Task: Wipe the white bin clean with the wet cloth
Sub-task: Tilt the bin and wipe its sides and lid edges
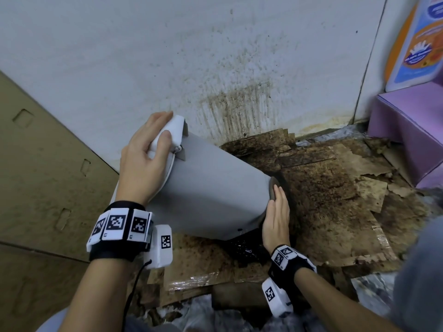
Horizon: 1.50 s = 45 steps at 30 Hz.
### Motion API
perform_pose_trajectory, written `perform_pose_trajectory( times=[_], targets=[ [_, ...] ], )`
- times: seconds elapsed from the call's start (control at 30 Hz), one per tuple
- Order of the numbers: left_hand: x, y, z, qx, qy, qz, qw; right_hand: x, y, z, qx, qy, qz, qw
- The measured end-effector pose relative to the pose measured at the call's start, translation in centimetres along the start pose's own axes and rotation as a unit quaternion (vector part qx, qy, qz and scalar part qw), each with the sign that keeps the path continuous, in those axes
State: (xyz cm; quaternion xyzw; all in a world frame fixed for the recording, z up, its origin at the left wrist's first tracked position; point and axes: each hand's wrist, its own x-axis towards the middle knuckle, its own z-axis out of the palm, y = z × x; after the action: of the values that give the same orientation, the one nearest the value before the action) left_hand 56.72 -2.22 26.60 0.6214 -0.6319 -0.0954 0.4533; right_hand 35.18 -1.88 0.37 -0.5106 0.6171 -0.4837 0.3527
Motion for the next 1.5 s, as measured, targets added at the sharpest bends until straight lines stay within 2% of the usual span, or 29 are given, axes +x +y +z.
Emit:
perform_pose_trajectory(
  times=[0.4, 0.53, 0.8, 1.0, 1.07, 1.2, 1.4, 1.5],
  targets=[
    [0.1, -0.2, 0.2, 0.011, 0.004, 0.011, 1.000, 0.1, -2.5, 1.9, 0.011, 0.072, 0.024, 0.997],
    [0.1, -0.1, 0.4, 0.017, -0.001, 0.010, 1.000, -0.1, -4.8, 2.4, 0.008, 0.076, 0.000, 0.997],
    [0.1, 0.0, 0.4, 0.026, -0.003, 0.017, 1.000, -0.9, -12.5, 3.5, -0.011, -0.005, -0.056, 0.998],
    [-0.2, 0.1, -0.1, 0.025, 0.002, 0.012, 1.000, -0.5, -17.3, 3.7, -0.033, -0.148, -0.125, 0.981],
    [-0.3, 0.1, -0.1, 0.024, 0.003, 0.011, 1.000, -0.2, -17.7, 3.6, -0.029, -0.171, -0.143, 0.974],
    [-0.4, 0.2, 0.1, 0.029, -0.013, 0.032, 0.999, -0.2, -17.0, 2.9, -0.045, -0.151, -0.184, 0.970],
    [-0.5, -0.1, -0.1, 0.022, -0.016, 0.028, 0.999, 0.9, -15.2, 2.0, -0.130, -0.109, -0.278, 0.946],
    [-0.6, -0.1, 0.0, 0.024, -0.018, 0.043, 0.999, 1.0, -14.2, 2.0, -0.113, -0.127, -0.295, 0.940]
  ],
)
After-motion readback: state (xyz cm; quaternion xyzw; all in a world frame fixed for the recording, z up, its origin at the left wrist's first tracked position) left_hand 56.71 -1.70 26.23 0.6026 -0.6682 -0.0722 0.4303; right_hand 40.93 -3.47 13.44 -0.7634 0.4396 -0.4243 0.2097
